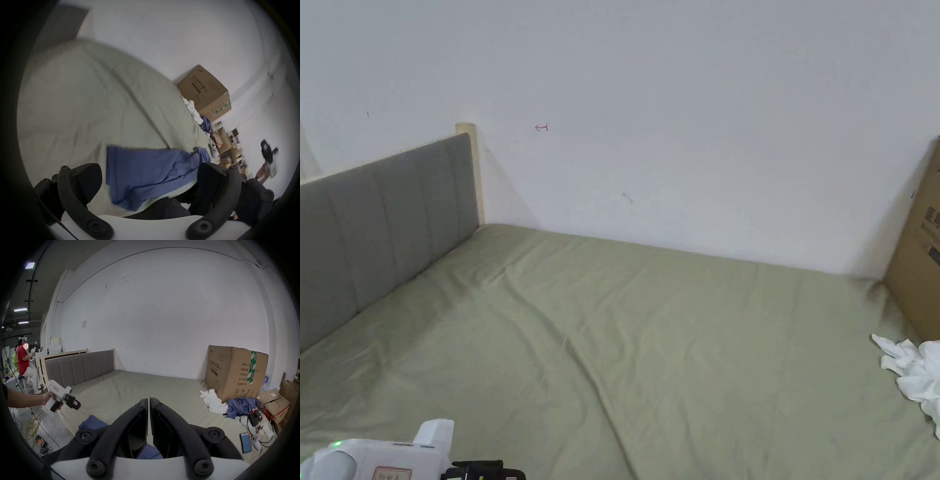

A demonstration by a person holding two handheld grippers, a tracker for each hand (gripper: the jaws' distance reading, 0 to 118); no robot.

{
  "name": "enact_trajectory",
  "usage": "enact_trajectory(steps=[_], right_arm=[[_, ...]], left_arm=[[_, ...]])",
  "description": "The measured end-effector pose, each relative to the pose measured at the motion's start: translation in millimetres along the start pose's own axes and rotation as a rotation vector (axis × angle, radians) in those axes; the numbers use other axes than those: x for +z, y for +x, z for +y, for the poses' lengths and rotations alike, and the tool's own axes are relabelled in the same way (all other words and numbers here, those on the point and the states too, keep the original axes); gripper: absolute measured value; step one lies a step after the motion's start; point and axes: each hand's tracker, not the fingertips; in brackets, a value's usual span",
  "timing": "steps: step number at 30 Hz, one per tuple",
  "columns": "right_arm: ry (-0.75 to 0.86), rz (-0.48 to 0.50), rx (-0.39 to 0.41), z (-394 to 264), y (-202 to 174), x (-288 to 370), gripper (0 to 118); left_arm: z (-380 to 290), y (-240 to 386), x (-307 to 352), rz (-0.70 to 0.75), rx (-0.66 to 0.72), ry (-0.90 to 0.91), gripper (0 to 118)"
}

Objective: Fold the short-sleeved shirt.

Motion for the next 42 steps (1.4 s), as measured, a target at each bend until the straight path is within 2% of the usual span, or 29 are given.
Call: enact_trajectory(steps=[2,6,8,10,11,13,15,18,22,25,27,28,29,30,31,34,35,36,37,38,40,42], right_arm=[[-0.003,-0.005,-0.003,-2,1,4,2],[-0.025,-0.034,-0.021,-5,4,8,4],[-0.047,-0.049,-0.035,-1,0,6,4],[-0.06,-0.057,-0.035,-3,0,3,4],[-0.072,-0.058,-0.046,-4,3,2,4],[-0.095,-0.033,-0.119,-9,9,0,4],[-0.097,-0.025,-0.15,-13,11,-4,4],[-0.125,-0.044,-0.159,-18,14,-8,4],[-0.141,-0.032,-0.172,-22,15,-6,4],[-0.159,-0.036,-0.171,-29,15,-7,4],[-0.175,-0.037,-0.177,-35,16,-9,4],[-0.183,-0.04,-0.188,-37,16,-11,4],[-0.187,-0.04,-0.2,-40,16,-11,4],[-0.19,-0.038,-0.207,-42,16,-12,4],[-0.194,-0.042,-0.212,-44,15,-13,5],[-0.206,-0.049,-0.214,-49,15,-13,6],[-0.208,-0.047,-0.218,-50,16,-12,6],[-0.21,-0.046,-0.224,-51,17,-12,6],[-0.213,-0.049,-0.229,-52,18,-12,6],[-0.214,-0.052,-0.229,-52,19,-12,7],[-0.209,-0.06,-0.235,-54,24,-12,17],[-0.217,-0.063,-0.254,-54,29,-13,18]], left_arm=[[2,-35,-22,0.021,0.112,-0.041,118],[1,-84,-62,0.045,0.149,-0.08,118],[-8,-97,-78,-0.007,0.207,-0.066,118],[-7,-96,-76,-0.09,0.14,0.008,118],[-5,-112,-76,-0.116,0.15,-0.027,118],[-4,-118,-79,-0.195,0.216,-0.04,118],[-5,-116,-85,-0.277,0.256,-0.077,118],[-9,-116,-94,-0.318,0.186,-0.107,118],[-11,-119,-117,-0.477,0.313,-0.192,118],[-22,-103,-130,-0.456,0.231,-0.187,118],[-29,-85,-134,-0.476,0.233,-0.186,117],[-29,-84,-134,-0.472,0.226,-0.189,105],[-29,-85,-131,-0.464,0.209,-0.191,85],[-29,-88,-126,-0.454,0.198,-0.186,52],[-28,-94,-121,-0.402,0.178,-0.156,14],[-31,-113,-120,-0.066,0.178,-0.177,10],[-27,-116,-114,-0.269,0.256,-0.16,9],[-25,-107,-109,-0.246,0.2,-0.119,9],[-25,-94,-107,-0.146,0.085,-0.071,9],[-25,-88,-107,-0.103,0.043,-0.051,9],[-19,-86,-106,-0.1,0.067,-0.099,8],[-11,-81,-103,-0.074,0.042,-0.125,8]])
